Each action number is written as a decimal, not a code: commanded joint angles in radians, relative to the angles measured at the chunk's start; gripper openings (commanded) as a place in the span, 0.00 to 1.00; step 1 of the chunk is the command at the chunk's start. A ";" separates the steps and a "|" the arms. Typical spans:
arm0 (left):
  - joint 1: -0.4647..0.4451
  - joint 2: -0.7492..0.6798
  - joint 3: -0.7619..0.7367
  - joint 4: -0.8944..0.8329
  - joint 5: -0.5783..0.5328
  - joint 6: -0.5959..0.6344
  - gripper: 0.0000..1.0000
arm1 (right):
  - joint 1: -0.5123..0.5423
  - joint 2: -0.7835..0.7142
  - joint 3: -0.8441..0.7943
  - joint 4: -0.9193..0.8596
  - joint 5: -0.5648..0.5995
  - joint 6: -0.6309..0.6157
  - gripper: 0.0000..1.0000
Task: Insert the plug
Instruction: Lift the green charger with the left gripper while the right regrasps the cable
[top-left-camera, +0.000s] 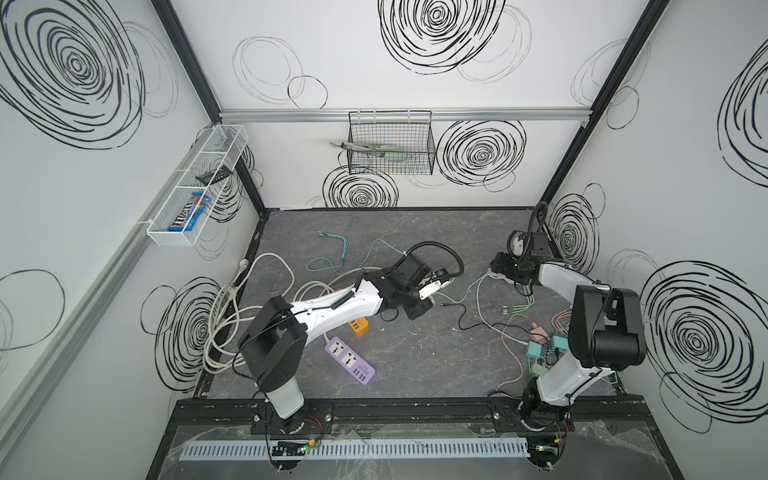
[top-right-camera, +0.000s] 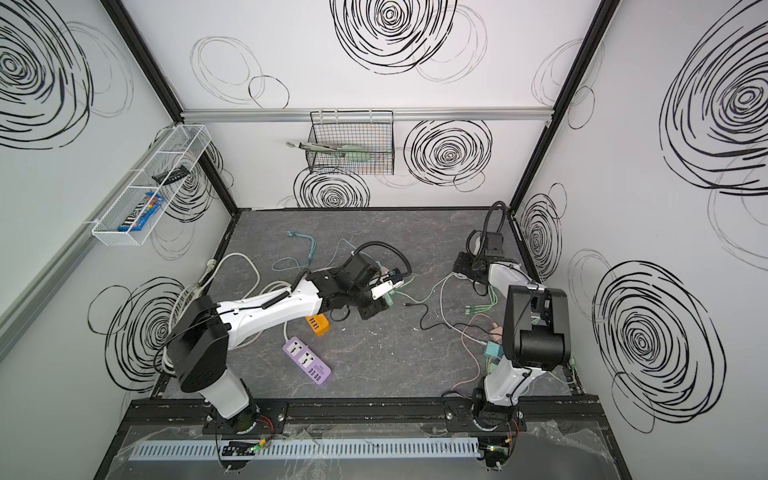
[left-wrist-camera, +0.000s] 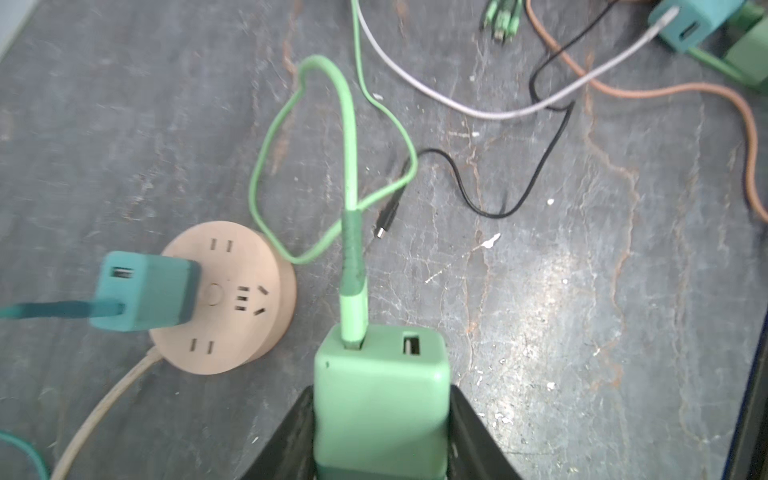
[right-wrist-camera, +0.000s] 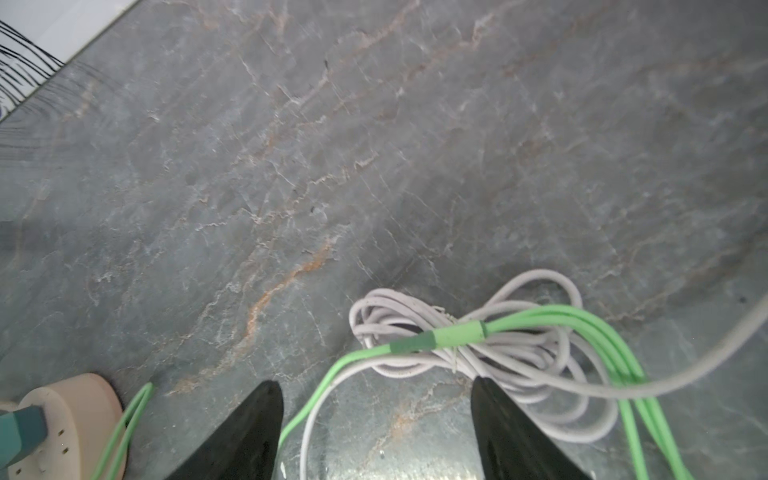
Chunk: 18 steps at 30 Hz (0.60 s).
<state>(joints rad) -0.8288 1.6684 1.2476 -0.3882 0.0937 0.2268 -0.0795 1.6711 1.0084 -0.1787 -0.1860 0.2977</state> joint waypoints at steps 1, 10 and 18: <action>0.027 -0.102 0.115 0.075 -0.062 -0.081 0.00 | 0.015 -0.046 0.023 0.027 -0.070 -0.120 0.77; 0.065 -0.116 0.452 -0.030 -0.192 -0.198 0.00 | 0.020 -0.048 0.049 0.053 -0.265 -0.466 0.79; 0.095 -0.073 0.756 -0.103 -0.229 -0.208 0.00 | 0.013 0.034 0.167 -0.137 -0.278 -0.776 0.81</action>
<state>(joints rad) -0.7425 1.5776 1.9495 -0.4736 -0.1059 0.0433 -0.0593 1.6779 1.1309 -0.2211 -0.4553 -0.3218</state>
